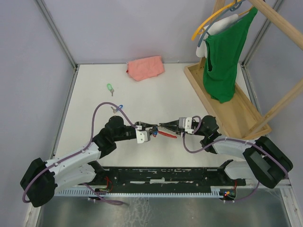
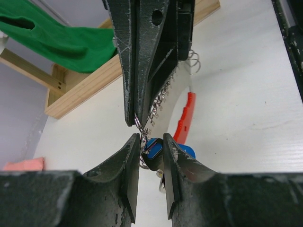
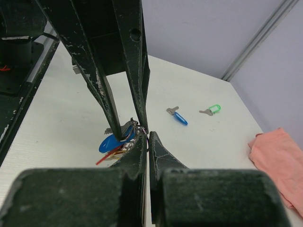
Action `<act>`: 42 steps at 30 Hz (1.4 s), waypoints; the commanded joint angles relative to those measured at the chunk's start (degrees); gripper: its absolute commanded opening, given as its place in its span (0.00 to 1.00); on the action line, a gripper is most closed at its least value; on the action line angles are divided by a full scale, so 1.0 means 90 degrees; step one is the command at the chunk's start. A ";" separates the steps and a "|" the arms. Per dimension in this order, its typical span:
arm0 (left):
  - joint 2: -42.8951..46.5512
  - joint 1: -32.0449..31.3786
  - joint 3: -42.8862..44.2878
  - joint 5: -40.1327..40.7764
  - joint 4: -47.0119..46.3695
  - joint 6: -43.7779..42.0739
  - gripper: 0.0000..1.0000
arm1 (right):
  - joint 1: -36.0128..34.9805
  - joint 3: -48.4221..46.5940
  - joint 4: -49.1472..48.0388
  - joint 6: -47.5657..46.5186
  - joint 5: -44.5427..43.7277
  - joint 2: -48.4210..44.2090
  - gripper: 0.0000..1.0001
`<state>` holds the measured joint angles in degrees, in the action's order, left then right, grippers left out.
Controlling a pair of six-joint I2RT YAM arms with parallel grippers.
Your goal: Put the keys on the keyring
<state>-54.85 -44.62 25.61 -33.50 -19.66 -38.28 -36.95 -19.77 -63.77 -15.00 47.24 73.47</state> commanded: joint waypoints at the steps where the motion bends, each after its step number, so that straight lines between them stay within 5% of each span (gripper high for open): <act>1: -0.0081 -0.0050 -0.0179 0.0049 -0.0412 0.0955 0.31 | 0.0053 -0.0128 -0.1493 0.0454 -0.0513 -0.0030 0.01; 19: -0.0601 -0.0099 -0.0575 0.1405 -0.2148 0.3457 0.32 | 0.0051 -0.0157 -0.2062 0.0909 -0.1015 0.0105 0.01; 28: 0.0097 -0.0153 -0.0414 0.1196 -0.1955 0.3872 0.31 | 0.0047 -0.0340 0.0281 -0.0624 -0.1432 -0.0528 0.01; 37: -0.0294 -0.0234 0.0001 0.0902 -0.1813 0.4812 0.31 | 0.0033 -0.0499 0.0655 -0.0968 -0.1649 -0.0513 0.01; 42: 0.0115 -0.0239 -0.0359 0.1546 -0.1831 0.4384 0.35 | 0.0037 -0.0422 0.0797 -0.1199 -0.1535 -0.0635 0.01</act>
<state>-56.93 -46.52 23.09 -22.65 -34.74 1.15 -36.69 -21.43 -55.11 -23.16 33.78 69.54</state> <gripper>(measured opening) 0.330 0.010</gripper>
